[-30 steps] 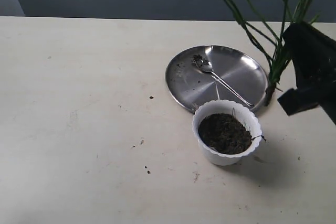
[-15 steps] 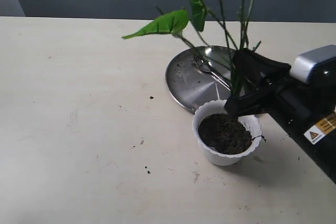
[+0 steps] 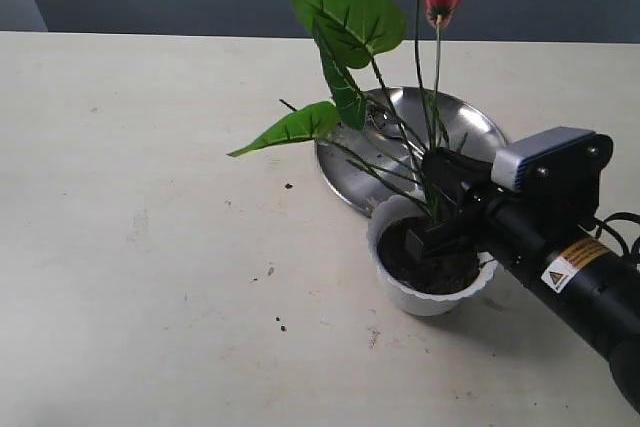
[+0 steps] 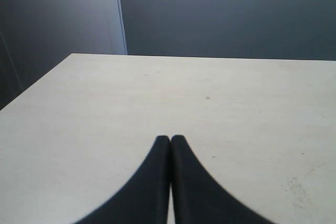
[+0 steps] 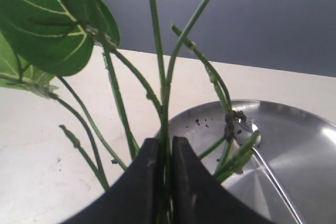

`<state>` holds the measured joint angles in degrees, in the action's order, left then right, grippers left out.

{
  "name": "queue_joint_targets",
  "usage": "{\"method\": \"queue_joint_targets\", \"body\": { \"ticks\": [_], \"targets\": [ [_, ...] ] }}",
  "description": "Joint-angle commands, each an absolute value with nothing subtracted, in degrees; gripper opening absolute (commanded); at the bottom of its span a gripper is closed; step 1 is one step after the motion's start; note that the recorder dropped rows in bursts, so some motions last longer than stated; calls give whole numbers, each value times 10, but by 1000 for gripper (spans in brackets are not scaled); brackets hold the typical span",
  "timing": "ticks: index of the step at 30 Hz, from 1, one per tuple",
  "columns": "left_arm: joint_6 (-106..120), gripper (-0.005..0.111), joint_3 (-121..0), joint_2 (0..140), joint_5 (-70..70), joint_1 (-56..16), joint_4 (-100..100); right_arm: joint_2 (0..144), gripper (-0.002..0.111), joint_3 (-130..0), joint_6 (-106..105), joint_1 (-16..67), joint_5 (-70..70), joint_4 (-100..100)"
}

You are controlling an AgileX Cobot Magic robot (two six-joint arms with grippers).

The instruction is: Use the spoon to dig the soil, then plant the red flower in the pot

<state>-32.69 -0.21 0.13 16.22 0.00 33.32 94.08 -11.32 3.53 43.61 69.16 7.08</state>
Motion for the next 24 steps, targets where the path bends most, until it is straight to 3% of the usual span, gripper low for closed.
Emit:
{"method": "queue_joint_targets", "body": {
  "ticks": [1,24],
  "targets": [
    [-328,0,0,0,163,1,333,959,-1,-120,31,434,700,66],
    [-328,0,0,0,163,1,333,1034,-1,-112,22,434,700,36]
  ]
}}
